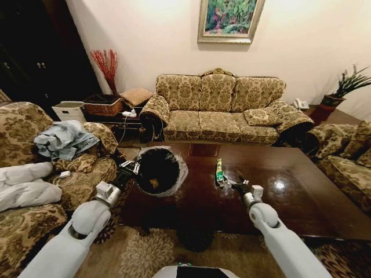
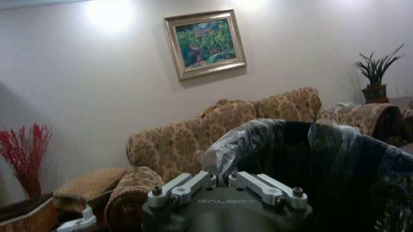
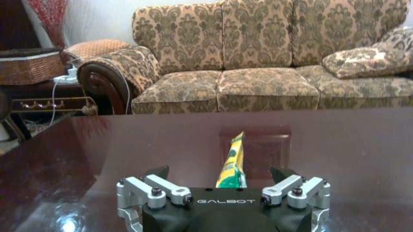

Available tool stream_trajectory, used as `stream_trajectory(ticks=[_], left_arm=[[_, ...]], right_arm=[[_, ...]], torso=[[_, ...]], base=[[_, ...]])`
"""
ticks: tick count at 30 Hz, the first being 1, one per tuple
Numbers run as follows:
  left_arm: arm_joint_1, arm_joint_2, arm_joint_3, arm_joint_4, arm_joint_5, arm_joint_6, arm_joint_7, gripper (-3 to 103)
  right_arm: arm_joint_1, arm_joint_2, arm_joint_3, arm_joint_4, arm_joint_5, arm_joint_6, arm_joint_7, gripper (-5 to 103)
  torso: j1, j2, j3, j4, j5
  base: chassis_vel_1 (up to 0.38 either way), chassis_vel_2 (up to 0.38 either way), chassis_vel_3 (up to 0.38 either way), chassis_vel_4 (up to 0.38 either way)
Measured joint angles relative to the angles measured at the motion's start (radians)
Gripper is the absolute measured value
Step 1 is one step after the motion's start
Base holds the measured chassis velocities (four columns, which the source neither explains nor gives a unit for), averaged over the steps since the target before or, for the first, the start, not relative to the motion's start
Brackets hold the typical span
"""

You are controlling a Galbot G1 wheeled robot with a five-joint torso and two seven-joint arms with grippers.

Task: Move to the front of the table and place the trash on the table into the trash bin.

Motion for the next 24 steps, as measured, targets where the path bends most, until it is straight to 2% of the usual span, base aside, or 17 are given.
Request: stream_trajectory(ticks=[2,4,6,12,14,19,24], left_arm=[[0.012,-0.003,0.007,-0.009,0.007,0.000,0.001,4],[0.015,-0.004,0.008,-0.012,0.008,0.000,0.002,4],[0.022,-0.004,0.007,-0.023,0.010,0.002,0.003,4],[0.035,-0.004,0.000,-0.027,0.011,0.005,0.003,4],[0.044,-0.004,-0.001,-0.026,0.012,0.005,0.003,4],[0.046,-0.003,0.007,-0.016,0.015,0.005,0.003,4],[0.037,-0.004,0.015,-0.011,0.015,0.006,0.003,4]], right_arm=[[0.053,0.048,-0.034,-0.110,-0.017,0.054,0.001,100],[0.060,0.056,-0.038,-0.126,-0.021,0.058,0.000,100],[0.118,0.111,-0.051,-0.242,-0.074,0.091,-0.006,100],[0.209,0.177,-0.046,-0.401,-0.160,0.099,-0.009,100],[0.274,0.214,-0.032,-0.514,-0.206,0.119,-0.012,100],[0.364,0.260,-0.022,-0.646,-0.206,0.118,-0.022,100],[0.404,0.289,-0.018,-0.698,-0.182,0.100,-0.035,100]], torso=[[0.000,0.000,0.000,0.0001,0.0002],[0.000,0.000,0.000,0.0001,0.0005],[0.000,0.000,0.000,-0.0003,0.0005],[0.000,0.000,0.000,0.0000,0.0001],[0.000,0.000,0.000,0.0001,-0.0001],[0.000,0.000,0.000,0.0001,0.0002],[0.000,0.000,0.000,-0.0001,0.0001]], base=[[-0.049,-0.063,0.065,0.069],[-0.036,-0.042,0.059,0.058],[0.000,0.000,0.000,0.000],[0.000,0.000,0.000,0.000],[0.000,0.000,0.000,0.000],[0.000,0.000,0.000,0.000],[0.000,0.000,0.000,0.000]])
